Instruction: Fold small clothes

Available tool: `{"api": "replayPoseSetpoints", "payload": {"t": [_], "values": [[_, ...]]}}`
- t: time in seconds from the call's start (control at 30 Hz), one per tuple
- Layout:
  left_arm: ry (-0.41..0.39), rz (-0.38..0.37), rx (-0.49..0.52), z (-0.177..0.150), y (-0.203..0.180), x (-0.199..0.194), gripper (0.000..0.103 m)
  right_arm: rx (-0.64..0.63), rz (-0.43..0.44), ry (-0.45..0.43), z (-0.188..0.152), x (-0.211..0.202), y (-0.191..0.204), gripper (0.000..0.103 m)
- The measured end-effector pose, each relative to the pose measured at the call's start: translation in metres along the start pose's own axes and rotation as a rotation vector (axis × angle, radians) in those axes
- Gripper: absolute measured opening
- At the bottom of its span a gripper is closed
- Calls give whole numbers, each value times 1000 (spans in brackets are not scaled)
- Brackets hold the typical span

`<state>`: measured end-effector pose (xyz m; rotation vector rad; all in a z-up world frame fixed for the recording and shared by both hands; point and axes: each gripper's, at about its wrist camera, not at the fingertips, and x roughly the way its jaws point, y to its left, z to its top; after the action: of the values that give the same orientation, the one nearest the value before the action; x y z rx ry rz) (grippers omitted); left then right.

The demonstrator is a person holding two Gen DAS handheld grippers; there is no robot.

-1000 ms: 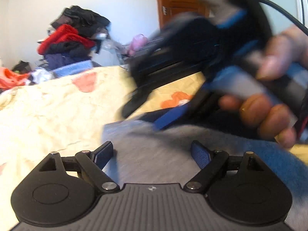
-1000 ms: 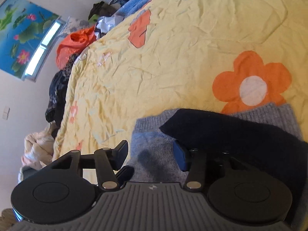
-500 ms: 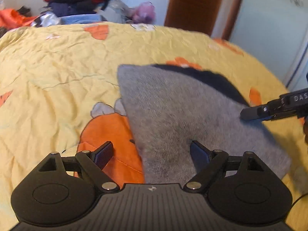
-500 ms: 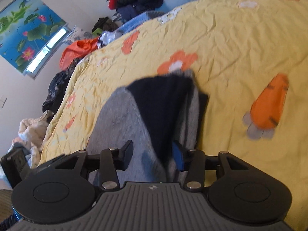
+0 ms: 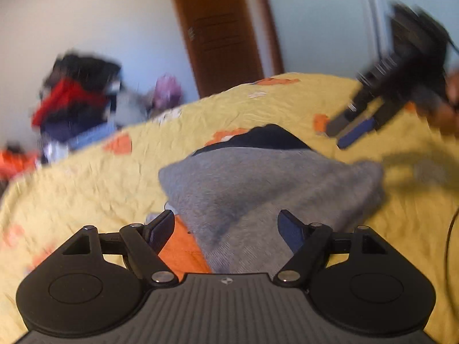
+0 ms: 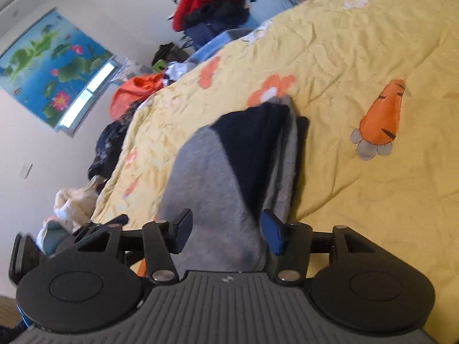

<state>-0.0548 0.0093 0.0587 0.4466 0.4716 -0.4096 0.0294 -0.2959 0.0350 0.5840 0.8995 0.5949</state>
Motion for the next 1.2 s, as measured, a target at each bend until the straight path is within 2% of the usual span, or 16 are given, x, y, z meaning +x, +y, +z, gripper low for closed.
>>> {"api": "replayPoseSetpoints", "payload": {"t": [0.07,0.13,0.23,0.3,0.43,0.5,0.57,0.67,0.7,0.73,0.77,0.87,1.0,1.07,1.17,1.2], "values": [[17,42,104,-10,-20,4,80,-18,-6,32,-6,-2,6,57],[56,32,133,-18,-27,14,79,-66,-56,55,-13,0,13,57],[65,-4,98,-21,-23,21,77,-99,-117,97,-26,8,15,57],[65,-81,55,-19,-16,19,66,-90,-123,130,-33,16,11,57],[64,-130,40,-16,-11,11,67,-73,-135,148,-42,22,6,56],[73,-185,32,-18,-11,9,68,-72,-120,146,-42,21,8,56],[90,-176,38,-20,-16,11,68,-75,-125,148,-41,22,9,56],[150,-65,78,-26,-23,28,68,-77,-120,147,-41,23,12,54],[142,-67,41,-28,-18,31,65,-87,-122,145,-42,23,13,49],[145,-71,4,-28,-12,31,40,-101,-131,152,-43,24,14,37],[155,-60,-21,-27,-7,30,23,-114,-145,166,-44,25,15,29],[130,-54,-70,-25,7,15,18,-151,-143,171,-51,18,21,22],[185,-58,-99,-32,10,22,18,-202,-159,179,-62,22,24,18],[187,-84,-114,-27,7,11,21,-191,-154,164,-60,22,24,23],[137,-206,-144,-19,14,-22,28,-184,-169,127,-53,5,28,50],[103,-232,-149,-15,16,-32,33,-182,-167,84,-48,-4,30,53]]}}
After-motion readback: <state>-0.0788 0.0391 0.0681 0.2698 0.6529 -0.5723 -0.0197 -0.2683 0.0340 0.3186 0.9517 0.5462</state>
